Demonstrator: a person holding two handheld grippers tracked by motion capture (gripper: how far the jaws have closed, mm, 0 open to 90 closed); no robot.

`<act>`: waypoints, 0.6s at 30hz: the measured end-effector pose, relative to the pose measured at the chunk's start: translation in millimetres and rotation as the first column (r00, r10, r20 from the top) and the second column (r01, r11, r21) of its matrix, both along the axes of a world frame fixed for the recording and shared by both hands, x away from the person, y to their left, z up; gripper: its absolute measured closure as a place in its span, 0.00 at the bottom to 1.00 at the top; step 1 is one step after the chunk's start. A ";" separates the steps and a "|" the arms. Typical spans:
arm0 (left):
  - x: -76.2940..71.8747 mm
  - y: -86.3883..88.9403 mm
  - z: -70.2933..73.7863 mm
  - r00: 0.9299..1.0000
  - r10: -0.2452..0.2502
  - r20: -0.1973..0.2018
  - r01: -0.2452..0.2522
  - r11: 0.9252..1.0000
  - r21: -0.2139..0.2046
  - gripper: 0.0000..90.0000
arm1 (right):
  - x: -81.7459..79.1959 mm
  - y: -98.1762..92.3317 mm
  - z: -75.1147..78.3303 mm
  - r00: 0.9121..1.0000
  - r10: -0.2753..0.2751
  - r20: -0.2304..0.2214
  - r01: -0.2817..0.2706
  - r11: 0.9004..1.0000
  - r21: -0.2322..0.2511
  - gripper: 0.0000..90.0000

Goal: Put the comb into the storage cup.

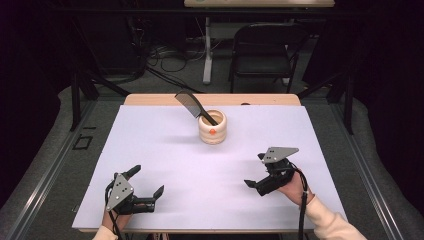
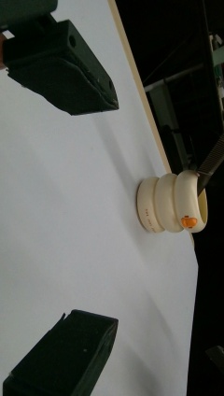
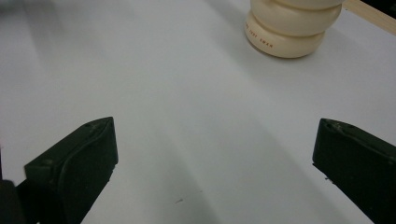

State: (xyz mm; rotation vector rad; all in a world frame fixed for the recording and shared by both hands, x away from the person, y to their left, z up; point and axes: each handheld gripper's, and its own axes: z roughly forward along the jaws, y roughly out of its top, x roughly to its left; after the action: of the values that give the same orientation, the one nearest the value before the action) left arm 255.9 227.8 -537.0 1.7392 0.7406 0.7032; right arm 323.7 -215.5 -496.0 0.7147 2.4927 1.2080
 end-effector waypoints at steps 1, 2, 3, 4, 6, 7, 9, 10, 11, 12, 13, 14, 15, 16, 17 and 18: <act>0.0 0.0 0.0 1.000 0.000 0.001 0.000 1.000 0.001 0.00 | -1.0 -1.1 -0.7 1.000 0.000 0.003 0.000 1.000 0.001 0.00; 0.1 0.0 0.0 1.000 0.000 0.000 0.000 1.000 0.002 0.00 | -2.5 -2.2 -1.3 1.000 -0.005 0.004 0.005 1.000 0.003 0.00; 0.2 0.0 0.0 1.000 0.000 -0.001 0.000 1.000 0.002 0.00 | -3.8 -3.9 -2.3 1.000 -0.007 0.005 0.007 1.000 0.001 0.00; 0.2 -0.1 -0.1 1.000 0.001 -0.002 -0.001 1.000 0.001 0.00 | -4.5 -4.8 -3.0 1.000 -0.008 0.008 0.008 1.000 0.002 0.00; 0.2 0.0 -0.1 1.000 0.001 -0.001 -0.001 1.000 0.004 0.00 | -7.6 -7.6 -5.0 1.000 -0.016 0.011 0.016 1.000 0.001 0.00; 0.1 -0.2 -0.1 1.000 0.001 -0.002 -0.001 1.000 0.001 0.00 | -9.0 -9.1 -5.8 1.000 -0.018 0.010 0.018 1.000 0.004 0.00; 0.1 -0.1 0.0 1.000 0.001 -0.001 -0.001 1.000 0.004 0.00 | -11.9 -12.3 -7.0 1.000 -0.021 0.012 0.021 1.000 0.004 0.00; 0.1 -0.1 -0.1 1.000 0.001 -0.001 -0.001 1.000 0.003 0.00 | -13.4 -13.8 -7.9 1.000 -0.025 0.018 0.025 1.000 0.009 0.00; 0.1 -0.1 0.0 1.000 0.001 -0.001 -0.001 1.000 0.004 0.00 | -14.7 -14.9 -8.3 0.999 -0.029 0.021 0.029 1.000 0.010 0.00; 0.0 -0.2 -0.1 1.000 0.001 -0.001 -0.001 1.000 0.003 0.00 | -16.8 -16.7 -9.2 0.999 -0.035 0.026 0.034 0.999 0.012 0.00; 0.0 -0.2 0.0 1.000 0.002 -0.001 -0.002 1.000 0.003 0.00 | -18.3 -18.1 -10.1 0.999 -0.033 0.030 0.033 0.999 0.018 0.00; 0.1 0.0 0.0 1.000 0.001 -0.001 -0.001 1.000 0.003 0.00 | -20.0 -18.9 -10.9 0.999 -0.037 0.030 0.037 0.999 0.021 0.00; 0.1 -0.1 -0.1 1.000 0.002 -0.002 -0.002 1.000 0.003 0.00 | -21.8 -19.5 -11.6 0.999 -0.038 0.034 0.037 0.999 0.018 0.00; 0.1 -0.1 -0.1 1.000 0.002 -0.002 -0.002 1.000 0.001 0.00 | -23.5 -20.0 -12.1 0.999 -0.038 0.038 0.037 0.999 0.017 0.00; 0.1 -0.1 -0.1 1.000 0.002 -0.002 -0.002 1.000 0.001 0.00 | -25.2 -20.6 -12.5 0.998 -0.037 0.041 0.037 0.999 0.018 0.00; 0.1 -0.1 0.0 1.000 0.001 -0.001 -0.001 1.000 0.004 0.00 | -27.1 -21.3 -12.6 0.999 -0.034 0.038 0.033 0.999 0.017 0.00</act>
State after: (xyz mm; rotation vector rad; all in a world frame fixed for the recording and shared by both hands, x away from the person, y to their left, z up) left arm 256.0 227.7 -537.0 1.7430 0.7407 0.7048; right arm 296.6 -236.8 -508.6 0.7274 2.4328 1.2204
